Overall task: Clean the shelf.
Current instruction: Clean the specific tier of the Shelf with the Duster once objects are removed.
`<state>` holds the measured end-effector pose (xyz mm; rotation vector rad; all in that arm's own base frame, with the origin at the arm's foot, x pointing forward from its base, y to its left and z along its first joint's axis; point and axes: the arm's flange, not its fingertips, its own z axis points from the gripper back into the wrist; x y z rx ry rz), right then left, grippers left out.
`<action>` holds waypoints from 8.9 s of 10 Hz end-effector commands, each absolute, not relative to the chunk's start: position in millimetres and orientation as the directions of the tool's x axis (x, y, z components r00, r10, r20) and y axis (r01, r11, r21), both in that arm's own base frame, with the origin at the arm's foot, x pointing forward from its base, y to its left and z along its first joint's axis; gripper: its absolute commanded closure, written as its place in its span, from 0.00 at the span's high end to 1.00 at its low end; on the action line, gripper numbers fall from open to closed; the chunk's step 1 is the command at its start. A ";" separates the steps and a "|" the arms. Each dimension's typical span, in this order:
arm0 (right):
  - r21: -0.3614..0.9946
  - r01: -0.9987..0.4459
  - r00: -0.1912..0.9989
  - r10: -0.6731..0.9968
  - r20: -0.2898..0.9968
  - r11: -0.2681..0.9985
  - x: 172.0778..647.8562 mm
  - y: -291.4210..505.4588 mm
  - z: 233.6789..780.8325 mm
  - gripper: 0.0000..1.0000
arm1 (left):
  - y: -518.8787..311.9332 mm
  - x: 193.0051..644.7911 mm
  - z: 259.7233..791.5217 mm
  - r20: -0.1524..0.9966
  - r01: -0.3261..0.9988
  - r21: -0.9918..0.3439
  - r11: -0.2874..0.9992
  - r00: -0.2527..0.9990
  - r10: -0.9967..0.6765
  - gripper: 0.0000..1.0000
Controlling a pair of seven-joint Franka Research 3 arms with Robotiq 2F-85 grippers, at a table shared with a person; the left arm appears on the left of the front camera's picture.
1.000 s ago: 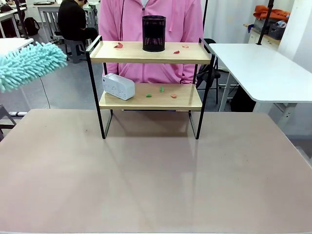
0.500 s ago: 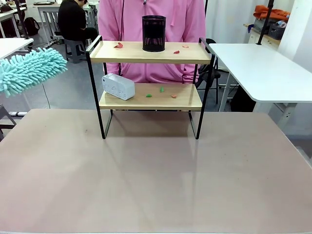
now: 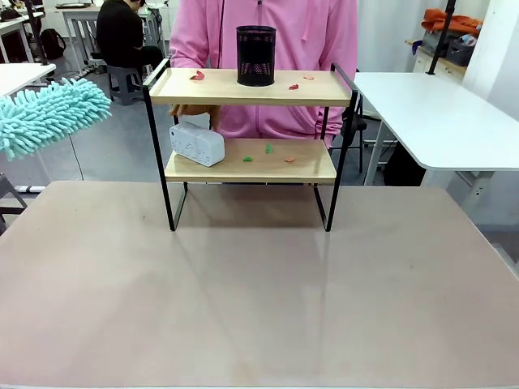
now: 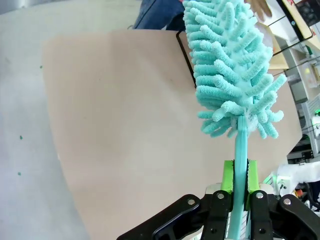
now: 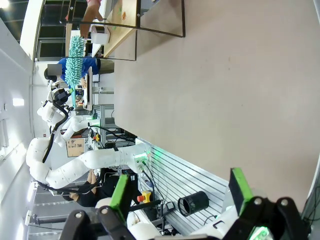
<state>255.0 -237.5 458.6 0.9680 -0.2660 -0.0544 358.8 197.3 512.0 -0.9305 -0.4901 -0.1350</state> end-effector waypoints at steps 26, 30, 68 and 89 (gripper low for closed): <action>0.815 -0.098 0.966 -0.142 0.216 0.572 253.4 -239.7 460.5 1.00 | 38.3 295.2 523.1 0.439 0.598 -0.678 0.427 0.796 -0.417 0.12; 0.815 -0.098 0.966 -0.142 0.216 0.572 253.4 -239.7 460.5 1.00 | 55.3 295.8 526.3 0.418 0.629 -0.679 0.379 0.756 -0.504 0.12; 0.815 -0.098 0.966 -0.142 0.216 0.572 253.4 -239.7 460.5 1.00 | -246.2 385.8 481.4 0.593 0.695 -0.253 0.673 0.661 -0.459 0.12; 0.815 -0.098 0.966 -0.142 0.216 0.572 253.4 -239.7 460.5 1.00 | 19.5 246.6 533.6 0.471 0.732 -0.540 0.416 0.672 -0.571 0.12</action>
